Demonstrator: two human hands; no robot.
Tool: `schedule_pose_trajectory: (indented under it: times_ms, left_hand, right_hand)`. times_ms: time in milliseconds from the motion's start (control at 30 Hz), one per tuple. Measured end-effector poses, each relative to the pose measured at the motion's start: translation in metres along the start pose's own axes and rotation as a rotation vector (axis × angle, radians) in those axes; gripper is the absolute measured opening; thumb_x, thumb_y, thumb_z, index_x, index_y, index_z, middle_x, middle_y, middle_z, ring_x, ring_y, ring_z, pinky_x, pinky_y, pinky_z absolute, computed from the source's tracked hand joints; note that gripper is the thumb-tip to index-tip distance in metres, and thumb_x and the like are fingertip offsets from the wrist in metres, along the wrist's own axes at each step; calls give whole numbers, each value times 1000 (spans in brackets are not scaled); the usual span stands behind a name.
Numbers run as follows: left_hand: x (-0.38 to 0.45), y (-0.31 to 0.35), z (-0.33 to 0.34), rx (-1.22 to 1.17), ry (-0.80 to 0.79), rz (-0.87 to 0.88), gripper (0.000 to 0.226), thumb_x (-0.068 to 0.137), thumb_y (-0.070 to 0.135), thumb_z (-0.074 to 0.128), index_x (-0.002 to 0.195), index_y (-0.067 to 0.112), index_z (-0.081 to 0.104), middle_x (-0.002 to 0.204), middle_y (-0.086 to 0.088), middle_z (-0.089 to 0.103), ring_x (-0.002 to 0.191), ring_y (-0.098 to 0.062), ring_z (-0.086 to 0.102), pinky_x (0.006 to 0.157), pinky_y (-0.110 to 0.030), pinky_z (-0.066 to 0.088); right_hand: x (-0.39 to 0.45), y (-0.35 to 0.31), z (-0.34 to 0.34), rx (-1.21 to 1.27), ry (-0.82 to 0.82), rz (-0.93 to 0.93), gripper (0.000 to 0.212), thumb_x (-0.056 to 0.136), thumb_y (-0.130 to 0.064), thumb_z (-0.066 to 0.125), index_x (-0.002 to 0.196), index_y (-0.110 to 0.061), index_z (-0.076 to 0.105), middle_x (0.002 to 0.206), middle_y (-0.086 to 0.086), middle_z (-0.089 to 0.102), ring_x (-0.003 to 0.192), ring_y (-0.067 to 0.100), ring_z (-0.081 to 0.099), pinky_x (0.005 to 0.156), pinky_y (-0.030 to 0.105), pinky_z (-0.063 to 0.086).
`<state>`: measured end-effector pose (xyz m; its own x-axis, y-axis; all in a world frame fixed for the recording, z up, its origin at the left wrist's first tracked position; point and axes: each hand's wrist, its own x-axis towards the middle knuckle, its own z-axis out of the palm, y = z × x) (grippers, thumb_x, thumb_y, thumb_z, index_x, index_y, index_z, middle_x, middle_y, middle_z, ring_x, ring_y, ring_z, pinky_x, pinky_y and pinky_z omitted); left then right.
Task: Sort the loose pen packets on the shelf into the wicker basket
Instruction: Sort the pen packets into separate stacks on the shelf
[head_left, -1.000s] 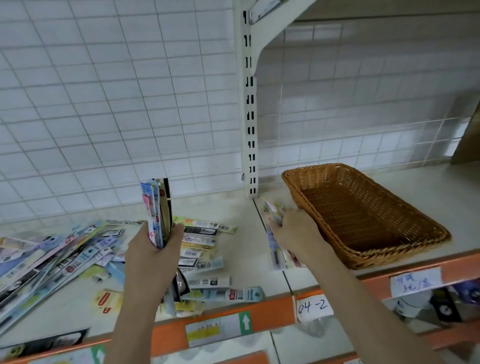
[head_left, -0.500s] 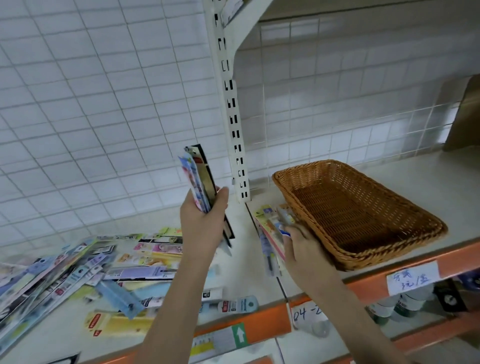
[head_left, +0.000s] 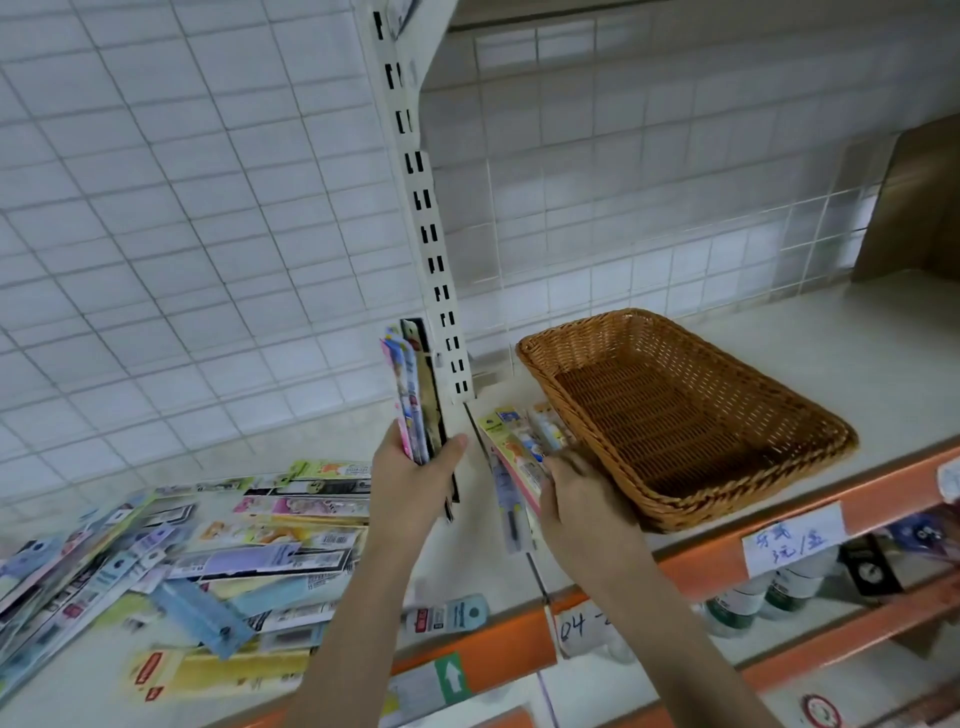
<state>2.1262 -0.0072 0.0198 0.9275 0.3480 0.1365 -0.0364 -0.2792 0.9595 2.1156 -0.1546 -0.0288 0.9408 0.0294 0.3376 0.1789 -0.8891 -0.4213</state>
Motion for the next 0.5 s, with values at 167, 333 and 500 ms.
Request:
schedule_pose_trajectory:
  times_ms: [167,333,500]
  left_hand:
    - [15,5,4,18,-108,-110,28,78,23,73,96,21,52,88,-3,64,82,-26,67,79,-42,55]
    - [14,5,13,336,-325,-343,34,79,34,71,90,9,51,69,-6,63,58,-13,57,55,-27,45]
    - [14,16,12,522,-333,-240,38,87,38,57,70,8,42,61,-4,39,51,-16,40,47,-25,38]
  right_hand:
    - [0,2,1,-11,-8,-19,30,95,-25,37,118,-15,54,124,0,56,112,14,55,95,25,46]
    - [-3,2,-2,11,9,-11,27,95,-24,38,114,-16,55,119,0,58,98,14,61,85,24,48]
    - [-2,2,3,-8,27,-13,20,91,-21,47,102,-12,61,104,2,65,84,17,64,75,26,51]
